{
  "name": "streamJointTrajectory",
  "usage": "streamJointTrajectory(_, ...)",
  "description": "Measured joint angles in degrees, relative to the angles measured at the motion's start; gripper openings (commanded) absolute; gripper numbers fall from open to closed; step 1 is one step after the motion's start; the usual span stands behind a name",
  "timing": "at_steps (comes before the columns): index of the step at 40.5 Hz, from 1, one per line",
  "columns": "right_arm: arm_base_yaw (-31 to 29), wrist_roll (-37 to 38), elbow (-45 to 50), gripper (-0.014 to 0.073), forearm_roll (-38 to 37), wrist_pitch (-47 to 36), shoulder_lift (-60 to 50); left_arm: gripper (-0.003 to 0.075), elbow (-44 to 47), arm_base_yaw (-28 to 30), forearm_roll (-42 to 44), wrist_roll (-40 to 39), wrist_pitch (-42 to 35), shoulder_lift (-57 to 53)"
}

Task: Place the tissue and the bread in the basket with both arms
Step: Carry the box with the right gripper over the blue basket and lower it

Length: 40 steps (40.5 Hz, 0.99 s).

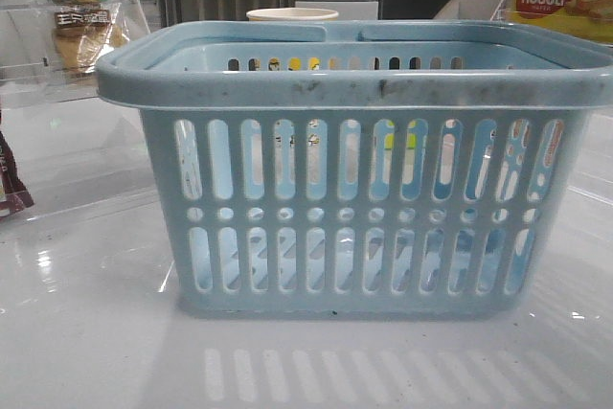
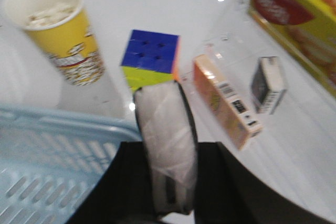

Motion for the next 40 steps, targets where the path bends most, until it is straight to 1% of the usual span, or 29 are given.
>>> streamJointTrajectory(5,9.8,-0.5,0.4,0.0234,0.0,2.6,-0.4,0.0433,0.0,0.0,0.0,0.0,0.0,0.0)
streamJointTrajectory(10,16.6,-0.7,2.6,0.0234,0.6,2.7,-0.3,0.0433,0.0,0.0,0.0,0.0,0.0,0.0)
streamJointTrajectory(13,19.6,-0.7,4.0,0.0234,1.2,2.5,-0.1,0.0433,0.0,0.0,0.0,0.0,0.0,0.0)
streamJointTrajectory(17,21.3,-0.7,5.8,0.0234,1.8,1.4,0.8,0.0433,0.0,0.0,0.0,0.0,0.0,0.0)
streamJointTrajectory(26,21.6,-0.7,7.8,0.0243,2.1,-1.4,5.2,0.0433,0.0,0.0,0.0,0.0,0.0,0.0)
streamJointTrajectory(27,21.6,-0.7,7.9,0.0253,2.1,-1.9,5.6,0.0433,0.0,0.0,0.0,0.0,0.0,0.0)
streamJointTrajectory(29,21.6,-0.7,7.9,0.03,2.1,-2.8,6.6,0.0433,0.0,0.0,0.0,0.0,0.0,0.0)
streamJointTrajectory(35,21.6,-0.7,8.0,0.0528,2.1,-5.6,9.0,0.0433,0.0,0.0,0.0,0.0,0.0,0.0)
streamJointTrajectory(38,21.6,-0.7,8.0,0.0577,2.1,-6.8,9.8,0.0433,0.0,0.0,0.0,0.0,0.0,0.0)
streamJointTrajectory(40,21.6,-0.7,8.0,0.058,2.1,-7.5,9.9,0.0433,0.0,0.0,0.0,0.0,0.0,0.0)
